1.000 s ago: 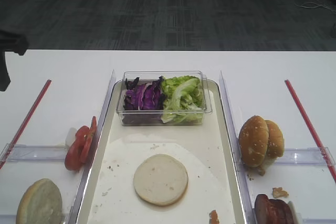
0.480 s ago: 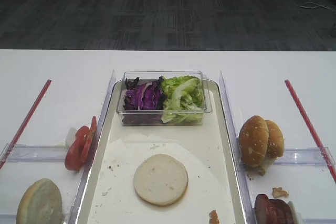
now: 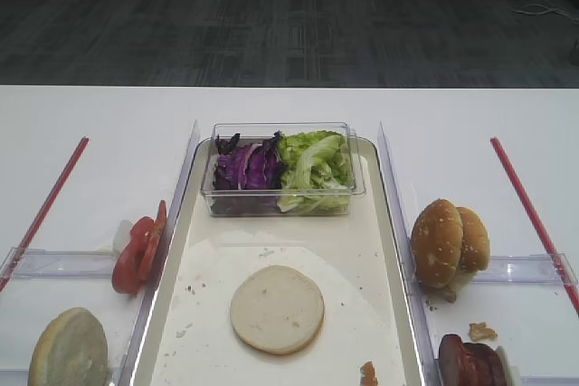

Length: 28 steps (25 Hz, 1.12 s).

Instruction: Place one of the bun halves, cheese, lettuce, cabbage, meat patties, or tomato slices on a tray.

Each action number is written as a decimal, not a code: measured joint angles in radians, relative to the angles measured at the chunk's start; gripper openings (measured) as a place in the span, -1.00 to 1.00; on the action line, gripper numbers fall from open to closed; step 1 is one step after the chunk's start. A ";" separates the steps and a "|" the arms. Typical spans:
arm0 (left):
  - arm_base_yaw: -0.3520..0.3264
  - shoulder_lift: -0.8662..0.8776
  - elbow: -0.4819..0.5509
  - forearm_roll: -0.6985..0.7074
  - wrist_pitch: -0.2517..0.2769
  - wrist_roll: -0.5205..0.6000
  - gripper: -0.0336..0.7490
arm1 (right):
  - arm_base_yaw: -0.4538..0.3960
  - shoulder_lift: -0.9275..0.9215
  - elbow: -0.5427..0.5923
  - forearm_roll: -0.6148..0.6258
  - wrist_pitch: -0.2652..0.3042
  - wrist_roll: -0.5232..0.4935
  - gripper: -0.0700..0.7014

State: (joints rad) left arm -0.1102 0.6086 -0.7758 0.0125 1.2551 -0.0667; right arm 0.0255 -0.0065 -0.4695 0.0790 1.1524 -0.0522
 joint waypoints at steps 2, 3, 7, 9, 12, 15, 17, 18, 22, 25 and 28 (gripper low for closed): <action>0.000 -0.051 0.031 0.000 0.002 0.015 -0.29 | 0.000 0.000 0.000 0.000 0.000 0.000 -0.22; 0.000 -0.077 0.047 0.000 0.002 0.019 -0.29 | 0.000 0.000 0.000 0.000 0.000 0.000 -0.22; 0.000 -0.168 0.122 0.000 0.002 0.039 -0.29 | 0.000 0.000 0.000 0.000 0.000 0.000 -0.22; 0.000 -0.207 0.163 0.000 -0.016 0.043 -0.29 | 0.000 0.000 0.000 0.000 0.000 0.000 -0.22; 0.000 -0.278 0.203 0.000 -0.053 0.045 -0.29 | 0.000 0.000 0.000 0.000 0.000 0.000 -0.22; 0.000 -0.353 0.230 -0.002 -0.088 0.045 -0.29 | 0.000 0.000 0.000 0.000 0.000 0.000 -0.22; 0.000 -0.401 0.245 -0.002 -0.103 0.045 -0.29 | 0.000 0.000 0.000 0.000 0.000 0.000 -0.22; 0.000 -0.428 0.252 -0.002 -0.109 0.045 -0.29 | 0.000 0.000 0.000 0.000 0.000 0.000 -0.22; 0.000 -0.521 0.265 -0.002 -0.129 0.045 -0.29 | 0.000 0.000 0.000 0.000 0.000 0.000 -0.22; 0.000 -0.574 0.265 -0.002 -0.136 0.045 -0.29 | 0.000 0.000 0.000 0.000 0.000 0.000 -0.22; 0.000 -0.612 0.265 -0.002 -0.137 0.045 -0.29 | 0.000 0.000 0.000 0.000 0.000 0.000 -0.22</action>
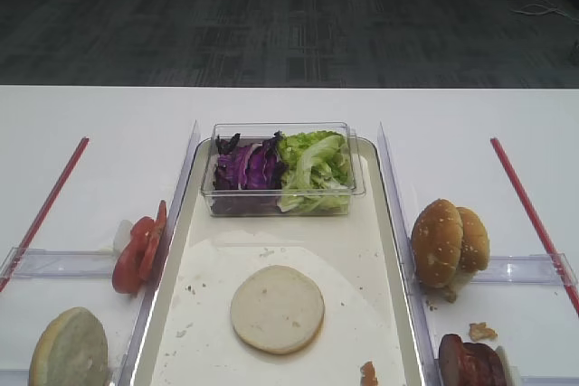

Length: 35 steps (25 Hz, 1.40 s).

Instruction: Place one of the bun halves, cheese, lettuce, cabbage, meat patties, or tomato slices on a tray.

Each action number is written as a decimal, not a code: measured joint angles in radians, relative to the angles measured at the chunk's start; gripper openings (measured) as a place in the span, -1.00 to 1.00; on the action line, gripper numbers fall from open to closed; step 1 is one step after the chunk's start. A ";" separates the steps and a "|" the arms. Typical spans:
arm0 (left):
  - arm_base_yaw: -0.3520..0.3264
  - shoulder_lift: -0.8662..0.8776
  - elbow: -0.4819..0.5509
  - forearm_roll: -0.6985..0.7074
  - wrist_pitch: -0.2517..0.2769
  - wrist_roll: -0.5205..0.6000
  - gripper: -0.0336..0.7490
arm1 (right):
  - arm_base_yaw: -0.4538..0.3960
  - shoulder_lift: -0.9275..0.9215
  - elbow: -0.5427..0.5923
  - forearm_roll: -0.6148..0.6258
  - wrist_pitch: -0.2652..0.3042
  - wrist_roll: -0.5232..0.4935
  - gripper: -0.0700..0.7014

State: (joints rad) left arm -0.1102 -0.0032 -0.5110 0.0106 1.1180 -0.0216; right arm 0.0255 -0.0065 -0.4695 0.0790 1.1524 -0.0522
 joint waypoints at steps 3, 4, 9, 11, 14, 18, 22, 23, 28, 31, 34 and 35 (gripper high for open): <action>0.000 -0.012 0.000 0.000 0.000 0.000 -0.29 | 0.000 0.000 0.000 0.000 0.000 0.000 -0.22; 0.000 -0.012 0.000 0.000 0.002 0.000 -0.29 | 0.000 0.000 0.000 0.000 0.000 0.000 -0.22; 0.000 -0.014 0.006 -0.002 0.039 0.000 -0.29 | 0.000 0.000 0.000 0.000 0.000 0.000 -0.22; 0.000 -0.014 0.012 -0.002 0.048 0.000 -0.29 | 0.000 0.000 0.000 0.000 0.000 0.000 -0.22; 0.000 -0.014 0.021 -0.002 0.052 0.000 -0.29 | 0.000 0.000 0.000 0.000 0.000 0.000 -0.22; 0.000 -0.014 0.026 -0.002 0.056 0.000 -0.29 | 0.000 0.000 0.000 0.000 0.000 0.000 -0.22; 0.000 -0.014 0.027 -0.002 0.057 0.000 -0.29 | 0.000 0.000 0.000 0.000 0.000 0.000 -0.22; 0.000 -0.014 0.027 -0.002 0.058 0.000 -0.29 | 0.000 0.000 0.000 0.000 0.000 0.000 -0.22; 0.000 -0.014 0.027 -0.002 0.060 -0.002 -0.29 | 0.000 0.000 0.000 0.000 0.000 0.000 -0.22; 0.000 -0.014 0.027 -0.002 0.060 -0.006 -0.29 | 0.000 0.000 0.000 0.000 0.000 0.002 -0.22; 0.000 -0.014 0.027 -0.002 0.060 -0.008 -0.29 | 0.000 0.000 0.000 0.000 0.000 0.002 -0.22; 0.000 -0.014 0.027 -0.002 0.060 -0.008 -0.29 | 0.000 0.000 0.000 0.000 0.000 0.002 -0.22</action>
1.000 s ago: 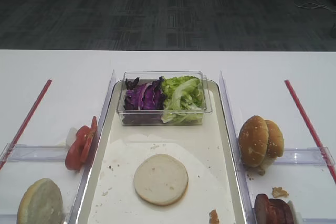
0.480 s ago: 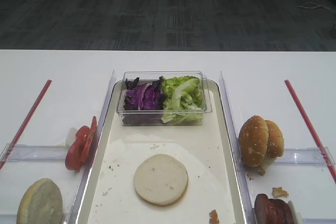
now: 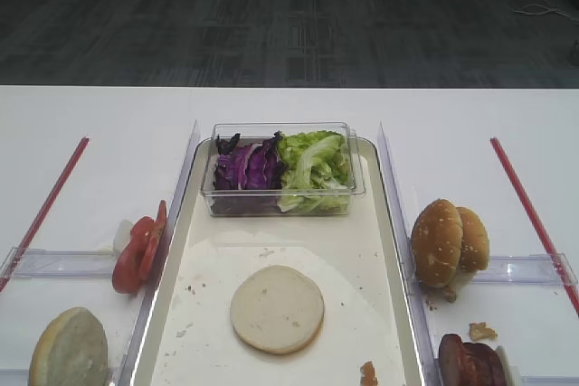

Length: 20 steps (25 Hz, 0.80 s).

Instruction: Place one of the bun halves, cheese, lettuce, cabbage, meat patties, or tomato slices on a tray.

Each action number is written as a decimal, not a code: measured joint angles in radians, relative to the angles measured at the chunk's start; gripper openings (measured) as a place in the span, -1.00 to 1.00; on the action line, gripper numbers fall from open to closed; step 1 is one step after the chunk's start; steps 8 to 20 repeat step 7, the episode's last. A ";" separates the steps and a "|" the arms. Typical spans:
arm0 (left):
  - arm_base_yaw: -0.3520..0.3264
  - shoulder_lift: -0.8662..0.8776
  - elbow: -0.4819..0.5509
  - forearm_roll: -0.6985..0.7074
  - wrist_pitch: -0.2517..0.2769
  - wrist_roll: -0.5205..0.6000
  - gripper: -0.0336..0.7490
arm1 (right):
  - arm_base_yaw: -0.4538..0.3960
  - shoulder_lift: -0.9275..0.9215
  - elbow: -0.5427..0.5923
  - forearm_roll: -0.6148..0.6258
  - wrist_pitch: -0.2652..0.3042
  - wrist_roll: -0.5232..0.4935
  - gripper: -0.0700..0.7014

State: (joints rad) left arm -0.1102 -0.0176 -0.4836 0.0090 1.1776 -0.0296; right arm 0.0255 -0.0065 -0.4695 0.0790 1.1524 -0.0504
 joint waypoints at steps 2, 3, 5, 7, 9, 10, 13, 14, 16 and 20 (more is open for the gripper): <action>0.000 0.000 0.000 0.000 0.000 0.000 -0.29 | 0.000 0.000 0.000 0.000 0.000 0.000 -0.22; 0.000 0.000 0.000 0.000 0.000 0.000 -0.29 | 0.000 0.000 0.000 0.000 0.000 0.000 -0.22; 0.000 0.000 0.000 0.000 0.000 0.000 -0.29 | 0.000 0.000 0.000 0.000 0.000 0.000 -0.22; 0.000 0.000 0.000 0.000 0.000 -0.003 -0.29 | 0.000 0.000 0.000 0.000 0.000 0.000 -0.22; 0.000 0.000 0.000 0.000 0.000 -0.003 -0.29 | 0.000 0.000 0.000 0.000 0.000 0.000 -0.22; 0.000 0.000 0.000 0.000 0.000 -0.003 -0.29 | 0.000 0.000 0.000 0.000 0.000 0.000 -0.22; 0.000 0.000 0.000 0.000 0.000 -0.003 -0.29 | 0.000 0.000 0.000 0.000 0.000 0.000 -0.22; 0.000 0.000 0.000 0.000 0.000 -0.003 -0.29 | 0.000 0.000 0.000 0.000 0.000 0.000 -0.22; 0.000 0.000 0.000 0.000 0.000 -0.003 -0.29 | 0.000 0.000 0.000 0.000 0.000 0.000 -0.22; 0.000 0.000 0.000 0.000 0.000 -0.003 -0.29 | 0.000 0.000 0.000 0.000 0.000 0.000 -0.22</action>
